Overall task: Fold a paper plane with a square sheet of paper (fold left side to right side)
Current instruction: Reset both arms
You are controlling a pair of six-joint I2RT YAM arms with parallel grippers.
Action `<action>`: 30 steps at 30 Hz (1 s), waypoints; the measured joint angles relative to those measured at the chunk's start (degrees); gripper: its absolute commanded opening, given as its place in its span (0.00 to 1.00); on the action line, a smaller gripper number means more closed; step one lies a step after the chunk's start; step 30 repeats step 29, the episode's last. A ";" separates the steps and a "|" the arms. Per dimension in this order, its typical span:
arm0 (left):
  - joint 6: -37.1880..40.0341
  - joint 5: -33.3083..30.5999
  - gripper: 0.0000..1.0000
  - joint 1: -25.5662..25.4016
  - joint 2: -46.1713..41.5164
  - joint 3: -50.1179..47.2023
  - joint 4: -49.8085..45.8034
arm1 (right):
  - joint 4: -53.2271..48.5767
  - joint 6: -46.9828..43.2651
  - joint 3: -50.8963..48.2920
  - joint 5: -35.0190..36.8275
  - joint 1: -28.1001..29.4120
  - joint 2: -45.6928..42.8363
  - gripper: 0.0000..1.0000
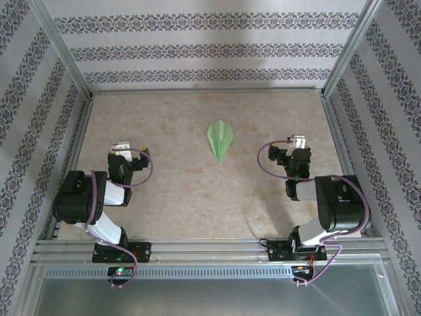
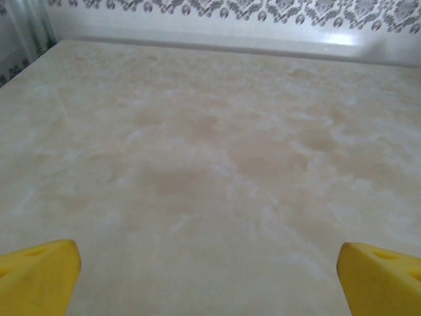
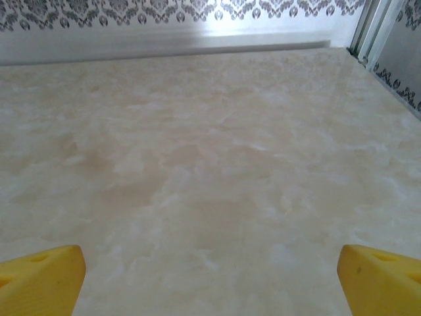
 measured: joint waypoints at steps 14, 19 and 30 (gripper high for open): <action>0.92 1.92 1.00 0.00 -0.33 2.75 -4.90 | 0.00 -0.87 0.63 0.13 0.00 0.00 0.98; 1.29 3.08 1.00 0.00 -0.33 2.75 -5.18 | 0.00 -0.94 0.63 0.13 0.00 0.00 0.98; 1.31 3.37 1.00 0.00 -0.33 2.73 -5.27 | -0.04 -0.96 0.66 0.31 0.39 0.00 0.98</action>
